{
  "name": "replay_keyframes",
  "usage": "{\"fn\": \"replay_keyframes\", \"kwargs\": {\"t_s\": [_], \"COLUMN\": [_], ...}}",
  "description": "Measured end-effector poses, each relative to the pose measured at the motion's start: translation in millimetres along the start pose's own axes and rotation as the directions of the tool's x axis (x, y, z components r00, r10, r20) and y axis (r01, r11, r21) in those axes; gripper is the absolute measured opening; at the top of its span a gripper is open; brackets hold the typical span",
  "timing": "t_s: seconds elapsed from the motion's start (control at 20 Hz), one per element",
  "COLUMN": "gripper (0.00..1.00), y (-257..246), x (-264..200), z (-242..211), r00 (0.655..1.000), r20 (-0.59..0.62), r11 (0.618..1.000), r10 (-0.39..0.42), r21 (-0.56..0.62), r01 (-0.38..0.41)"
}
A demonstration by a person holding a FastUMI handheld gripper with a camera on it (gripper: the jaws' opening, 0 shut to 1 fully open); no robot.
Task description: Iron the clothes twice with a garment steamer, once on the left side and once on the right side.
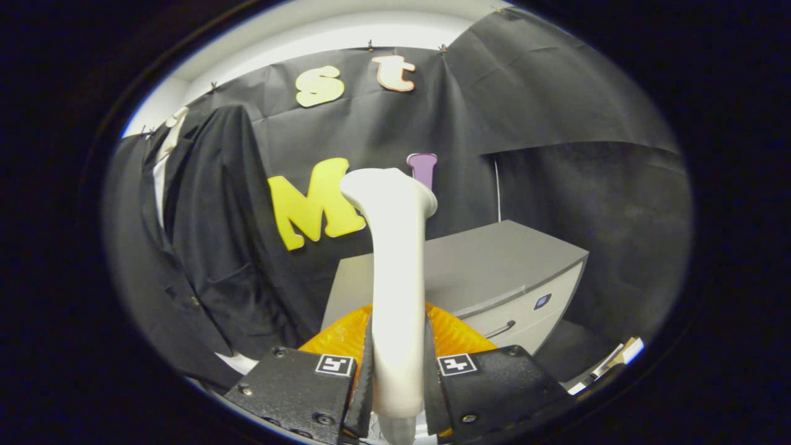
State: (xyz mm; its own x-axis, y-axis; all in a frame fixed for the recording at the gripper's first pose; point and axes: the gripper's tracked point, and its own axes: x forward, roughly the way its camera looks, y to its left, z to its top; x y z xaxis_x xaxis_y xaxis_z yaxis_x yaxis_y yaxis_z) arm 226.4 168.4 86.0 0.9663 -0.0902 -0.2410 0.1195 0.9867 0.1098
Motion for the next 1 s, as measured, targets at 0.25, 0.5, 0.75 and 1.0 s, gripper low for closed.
{"fn": "replay_keyframes", "kwargs": {"t_s": [0.25, 0.5, 0.75, 1.0], "gripper": [0.36, 0.36, 0.36, 0.36], "y": [37, 62, 88, 136], "x": [-50, -80, -87, -79], "z": [-8, -16, -5, 19], "r00": [0.998, 0.994, 0.986, 0.954], "r20": [0.063, 0.098, 0.122, 0.188], "r11": [1.0, 0.999, 0.991, 0.971], "r10": [0.025, 0.049, 0.116, 0.232], "r21": [0.0, -0.026, -0.082, -0.098], "r01": [-0.026, -0.047, -0.107, -0.217]}}
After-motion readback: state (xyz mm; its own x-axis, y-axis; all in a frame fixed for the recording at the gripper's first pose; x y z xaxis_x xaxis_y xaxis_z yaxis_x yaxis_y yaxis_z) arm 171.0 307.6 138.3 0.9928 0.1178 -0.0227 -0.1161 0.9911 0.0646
